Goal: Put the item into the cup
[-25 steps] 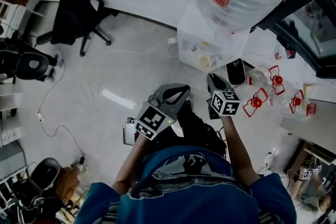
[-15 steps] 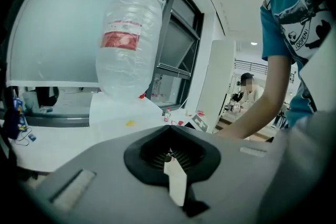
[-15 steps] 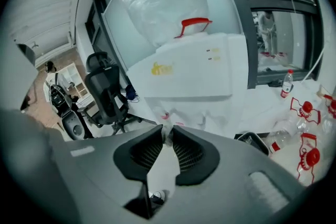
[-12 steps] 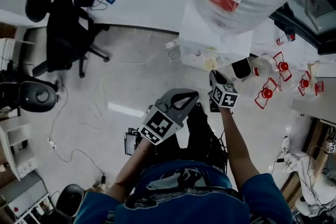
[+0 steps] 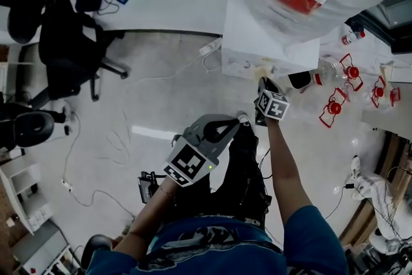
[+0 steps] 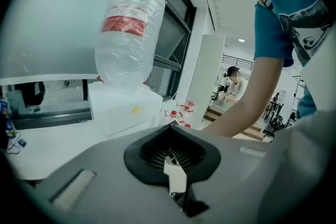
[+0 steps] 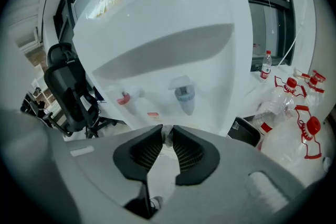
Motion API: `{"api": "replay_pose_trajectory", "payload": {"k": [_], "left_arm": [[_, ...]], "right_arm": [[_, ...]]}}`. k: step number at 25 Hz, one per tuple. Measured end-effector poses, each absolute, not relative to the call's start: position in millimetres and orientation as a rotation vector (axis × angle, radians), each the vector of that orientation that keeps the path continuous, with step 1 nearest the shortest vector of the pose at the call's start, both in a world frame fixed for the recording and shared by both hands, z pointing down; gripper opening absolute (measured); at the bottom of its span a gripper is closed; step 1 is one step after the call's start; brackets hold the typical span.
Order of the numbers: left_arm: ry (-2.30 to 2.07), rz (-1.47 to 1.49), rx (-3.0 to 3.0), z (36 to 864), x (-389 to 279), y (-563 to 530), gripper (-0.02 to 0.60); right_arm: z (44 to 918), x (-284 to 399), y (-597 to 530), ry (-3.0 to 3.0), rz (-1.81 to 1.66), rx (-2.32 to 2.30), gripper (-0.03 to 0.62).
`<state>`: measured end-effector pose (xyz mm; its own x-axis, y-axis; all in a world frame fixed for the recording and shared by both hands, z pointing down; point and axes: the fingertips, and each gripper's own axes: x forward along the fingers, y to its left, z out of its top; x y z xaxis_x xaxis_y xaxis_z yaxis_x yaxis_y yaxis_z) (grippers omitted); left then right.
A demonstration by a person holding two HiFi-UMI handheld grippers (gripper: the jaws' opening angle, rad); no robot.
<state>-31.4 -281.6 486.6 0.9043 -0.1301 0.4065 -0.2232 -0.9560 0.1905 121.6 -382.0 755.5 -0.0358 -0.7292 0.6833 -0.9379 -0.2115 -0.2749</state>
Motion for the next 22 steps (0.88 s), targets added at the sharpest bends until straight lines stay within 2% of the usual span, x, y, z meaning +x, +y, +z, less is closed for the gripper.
{"api": "replay_pose_trajectory", "payload": {"k": [6,9,13,22], "left_arm": [[-0.281,0.593,2.805,499,-35,-294,0.014],[-0.289,0.586,2.796,501,-35,-299,0.014],[-0.284,0.595,2.785,504,-40,-299,0.014],[-0.265,0.584,2.788,500,-54,-302,0.014]], "right_arm": [[784,131,-394,-1.699,1.094,1.972,0.072],[792,136,-400,-1.682,1.105,1.962,0.130],[787,138,-403,-1.672,1.131,1.967,0.149],[776,107,-376,-1.779,1.165,1.856,0.148]]}}
